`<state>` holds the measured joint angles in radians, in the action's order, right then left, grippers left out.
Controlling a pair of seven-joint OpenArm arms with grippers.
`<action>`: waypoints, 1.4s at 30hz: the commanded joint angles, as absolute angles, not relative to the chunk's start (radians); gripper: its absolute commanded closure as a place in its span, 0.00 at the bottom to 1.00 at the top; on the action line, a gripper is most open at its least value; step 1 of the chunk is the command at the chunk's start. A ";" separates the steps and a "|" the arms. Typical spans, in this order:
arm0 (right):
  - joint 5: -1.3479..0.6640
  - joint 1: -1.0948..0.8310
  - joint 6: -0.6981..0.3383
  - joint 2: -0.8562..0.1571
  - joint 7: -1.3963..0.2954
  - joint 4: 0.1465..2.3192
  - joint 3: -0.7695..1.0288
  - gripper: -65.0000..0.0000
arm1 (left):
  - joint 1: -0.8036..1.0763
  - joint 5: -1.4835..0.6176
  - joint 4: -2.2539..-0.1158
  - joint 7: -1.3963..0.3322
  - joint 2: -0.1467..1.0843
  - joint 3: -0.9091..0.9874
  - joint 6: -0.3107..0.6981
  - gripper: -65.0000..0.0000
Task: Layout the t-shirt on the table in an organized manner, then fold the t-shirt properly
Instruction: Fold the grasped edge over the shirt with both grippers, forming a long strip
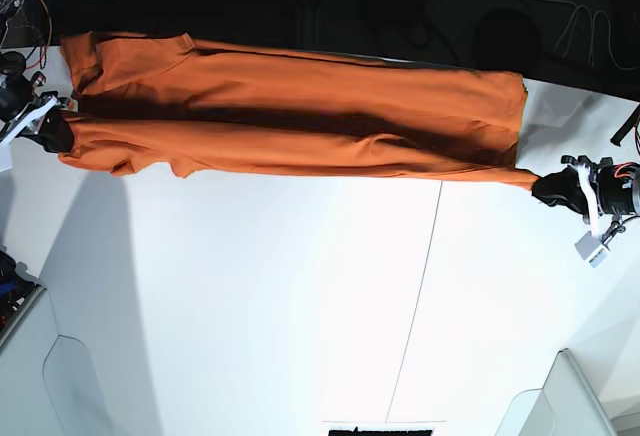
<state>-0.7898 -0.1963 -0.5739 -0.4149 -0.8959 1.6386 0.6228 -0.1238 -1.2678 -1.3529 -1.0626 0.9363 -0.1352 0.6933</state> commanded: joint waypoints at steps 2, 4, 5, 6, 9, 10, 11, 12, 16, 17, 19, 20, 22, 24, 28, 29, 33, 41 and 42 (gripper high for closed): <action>-0.812 -0.222 -0.584 -0.434 -0.880 1.672 0.633 1.00 | -0.112 -1.297 -1.363 -1.060 0.962 -0.123 0.698 1.00; -0.811 -0.247 -0.584 -0.434 -0.880 1.677 0.633 1.00 | -0.081 -1.312 -1.363 -1.060 0.962 -0.123 0.698 1.00; -0.804 -0.258 -0.584 -0.434 -0.880 1.676 0.633 1.00 | -0.066 -1.319 -1.363 -1.060 0.961 -0.123 0.698 1.00; -0.799 -0.266 -0.584 -0.434 -0.880 1.676 0.633 1.00 | -0.050 -1.323 -1.363 -1.059 0.960 -0.123 0.698 1.00; -0.772 -0.275 -0.580 -0.434 -0.879 1.676 0.633 0.90 | -0.012 -1.328 -1.363 -1.046 0.953 -0.123 0.698 1.00; -0.765 -0.272 -0.580 -0.434 -0.878 1.676 0.633 0.74 | -0.007 -1.328 -1.363 -1.037 0.948 -0.123 0.698 0.97; -0.762 -0.268 -0.580 -0.435 -0.870 1.676 0.633 0.61 | -0.003 -1.327 -1.363 -1.031 0.944 -0.123 0.698 0.90; -0.762 -0.262 -0.580 -0.434 -0.865 1.677 0.638 0.53 | -0.002 -1.327 -1.363 -1.024 0.939 -0.123 0.698 0.83; -0.781 -0.215 -0.575 -0.434 -0.865 1.689 0.686 0.51 | -0.002 -1.323 -1.363 -1.021 0.916 -0.123 0.698 0.76; -0.789 -0.205 -0.576 -0.434 -0.870 1.703 0.700 0.51 | -0.002 -1.318 -1.363 -1.021 0.912 -0.123 0.698 0.76; -0.798 -0.194 -0.576 -0.434 -0.893 1.745 0.714 0.53 | -0.002 -1.316 -1.363 -1.021 0.911 -0.123 0.698 0.76; -0.812 -0.195 -0.576 -0.434 -0.913 1.773 0.714 0.58 | -0.002 -1.316 -1.363 -1.021 0.912 -0.123 0.698 0.76; -0.853 -0.202 -0.577 -0.426 -0.982 1.828 0.709 0.76 | -0.002 -1.312 -1.363 -1.021 0.911 -0.123 0.698 0.76; -0.875 -0.232 -0.585 -0.417 -1.011 1.882 0.696 0.99 | -0.002 -1.311 -1.363 -1.021 0.911 -0.123 0.698 0.76; -0.875 -0.345 -0.584 -0.402 -1.011 1.966 0.660 1.00 | -0.002 -1.299 -1.363 -1.021 0.912 -0.123 0.698 0.76; -0.875 -0.374 -0.584 -0.398 -1.010 1.977 0.654 1.00 | -0.002 -1.297 -1.363 -1.021 0.912 -0.123 0.698 0.76; -0.870 -0.459 -0.592 -0.399 -0.987 1.972 0.643 1.00 | -0.002 -1.298 -1.363 -1.017 0.911 -0.123 0.698 0.76; -0.719 -0.407 -0.591 -0.413 -0.893 1.752 0.512 1.00 | -0.002 -1.271 -1.363 -0.992 0.856 -0.123 0.698 0.76; -0.703 -0.386 -0.591 -0.417 -0.880 1.716 0.480 1.00 | -0.002 -1.253 -1.363 -0.991 0.845 -0.123 0.698 0.76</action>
<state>-0.6880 -0.3923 -0.5873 -0.3985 -0.8978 1.6978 0.4706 0.0116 -1.2358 -1.3529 -1.0023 0.8185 -0.1352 0.6922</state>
